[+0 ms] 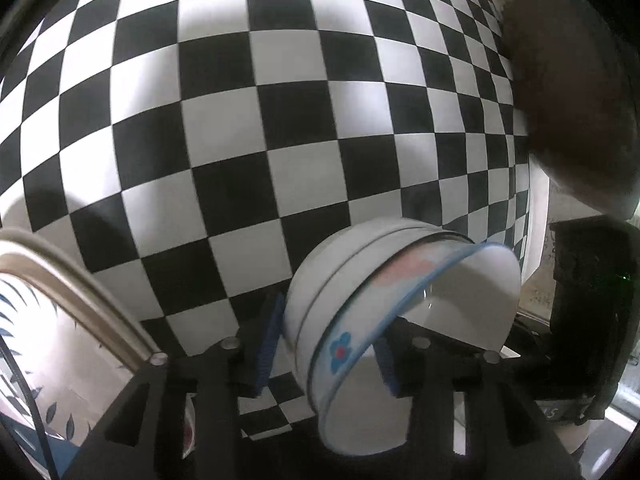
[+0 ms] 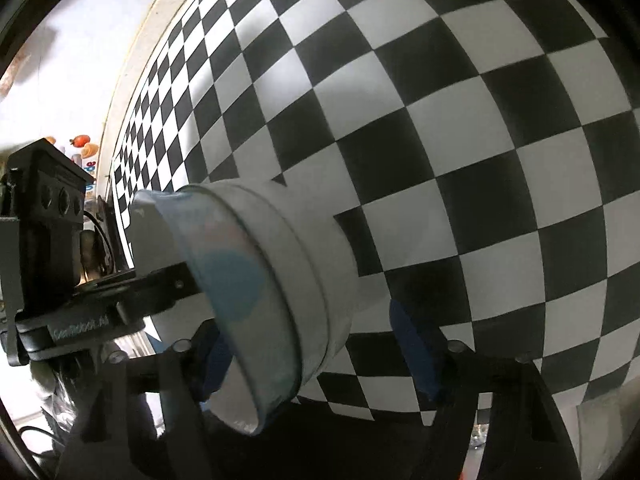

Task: Organize plates and bowls
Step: 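Lift the three nested bowls with both tools and carry them toward the plate stack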

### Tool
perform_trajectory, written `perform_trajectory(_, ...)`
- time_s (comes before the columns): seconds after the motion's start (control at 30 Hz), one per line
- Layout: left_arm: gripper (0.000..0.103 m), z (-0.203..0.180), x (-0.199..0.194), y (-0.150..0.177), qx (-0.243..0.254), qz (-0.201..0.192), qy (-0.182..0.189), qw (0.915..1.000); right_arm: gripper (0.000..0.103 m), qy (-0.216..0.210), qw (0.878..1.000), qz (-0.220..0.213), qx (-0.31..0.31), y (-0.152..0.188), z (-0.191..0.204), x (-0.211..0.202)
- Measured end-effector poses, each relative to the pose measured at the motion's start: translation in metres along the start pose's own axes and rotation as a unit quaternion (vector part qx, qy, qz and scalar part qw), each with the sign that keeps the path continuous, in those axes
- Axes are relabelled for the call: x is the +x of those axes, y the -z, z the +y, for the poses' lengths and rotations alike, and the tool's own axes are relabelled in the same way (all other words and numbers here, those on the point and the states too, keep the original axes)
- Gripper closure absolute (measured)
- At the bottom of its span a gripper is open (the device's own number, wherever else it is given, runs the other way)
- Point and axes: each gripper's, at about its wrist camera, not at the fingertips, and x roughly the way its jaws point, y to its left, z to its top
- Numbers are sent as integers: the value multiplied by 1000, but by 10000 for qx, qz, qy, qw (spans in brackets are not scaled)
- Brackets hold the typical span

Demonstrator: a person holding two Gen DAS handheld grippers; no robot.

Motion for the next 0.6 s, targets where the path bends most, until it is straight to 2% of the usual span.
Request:
perform_trajectory(0.03,59,0,1,-1,32,2,23,10000,29,-12,10000,-3,22,-1,-1,1)
perform_trajectory(0.13,59,2,2,-1,77,-50,138,9999,47,-170,9997,90,124,-2,-8,11)
perform_trajectory(0.17,59,3,2,0,51,-86,187,9998,48,-378,9990,126,223,-3,-11,15)
perform_trajectory(0.4,61,5,-2,9,176,-375,232,9989,49,-292,9996,-44,22,5,-6,22)
perform_trajectory(0.6,61,4,-9,11,220,-582,247,9978,50,-206,9993,-141,-277,5,18,18)
